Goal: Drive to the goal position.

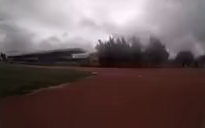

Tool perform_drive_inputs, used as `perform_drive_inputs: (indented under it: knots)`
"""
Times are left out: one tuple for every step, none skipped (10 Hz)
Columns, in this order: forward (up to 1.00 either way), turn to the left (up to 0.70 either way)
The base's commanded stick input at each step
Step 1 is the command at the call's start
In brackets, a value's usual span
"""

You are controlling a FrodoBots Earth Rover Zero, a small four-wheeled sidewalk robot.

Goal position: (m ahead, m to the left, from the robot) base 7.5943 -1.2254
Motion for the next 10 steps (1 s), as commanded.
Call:
perform_drive_inputs:
  knots:
    - [0.70, 0.00]
    - [0.70, 0.00]
    - [0.70, 0.00]
    - [0.70, 0.00]
    - [0.70, 0.00]
    - [0.70, 0.00]
    - [0.70, 0.00]
    - [0.70, -0.06]
    - [0.70, -0.24]
    - [0.70, -0.35]
